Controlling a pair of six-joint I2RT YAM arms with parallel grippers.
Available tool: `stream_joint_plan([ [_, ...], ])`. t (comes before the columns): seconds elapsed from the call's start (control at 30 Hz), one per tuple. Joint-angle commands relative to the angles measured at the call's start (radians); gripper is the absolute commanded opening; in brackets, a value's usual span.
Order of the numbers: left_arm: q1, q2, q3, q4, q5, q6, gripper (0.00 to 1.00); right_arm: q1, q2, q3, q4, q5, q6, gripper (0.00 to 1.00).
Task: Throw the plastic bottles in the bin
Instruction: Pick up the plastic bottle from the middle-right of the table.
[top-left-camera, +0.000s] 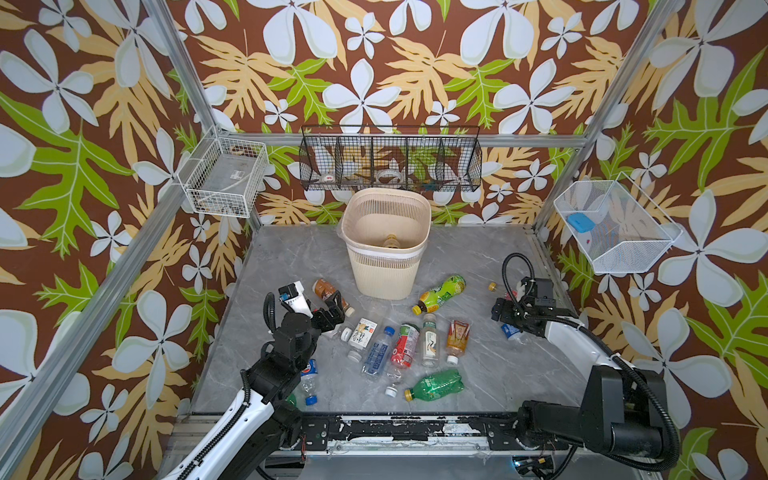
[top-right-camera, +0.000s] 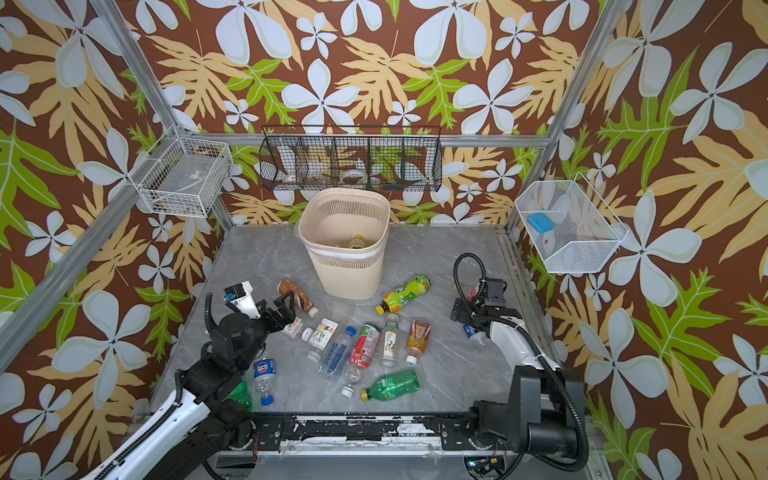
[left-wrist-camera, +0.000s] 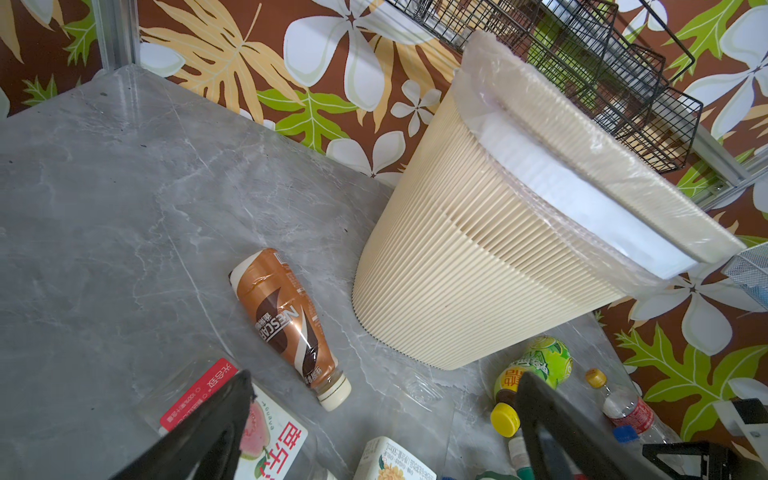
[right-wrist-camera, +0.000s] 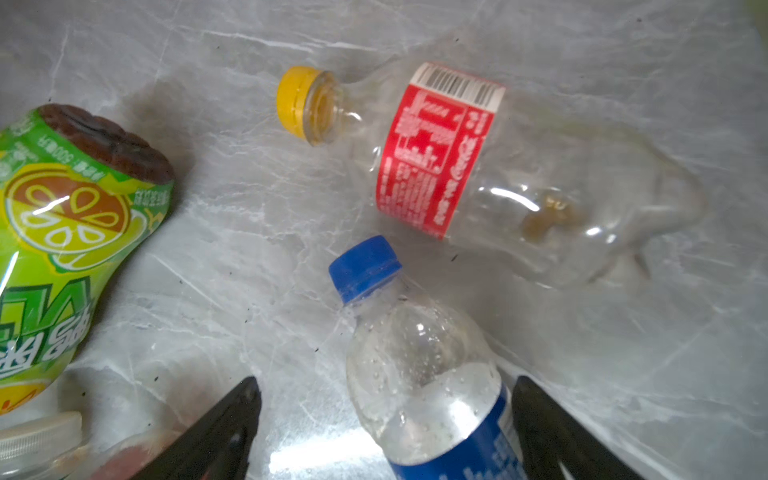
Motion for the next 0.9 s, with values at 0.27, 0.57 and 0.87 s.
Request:
stream_joint_plan([
  [0.27,0.002,-0.012,-0.009,-0.006,-0.02,-0.018,1.0,0.05,0.049,-0.011,0.019,0.019,0.008,0.88],
  [0.57,0.002,-0.048,-0.011,-0.045,-0.053,-0.03,1.0,0.119,0.109,-0.047,0.075,-0.01,0.052,0.75],
  [0.87,0.003,-0.044,-0.013,-0.121,-0.149,-0.102,1.0,0.134,0.067,-0.039,0.082,-0.032,0.071,0.49],
])
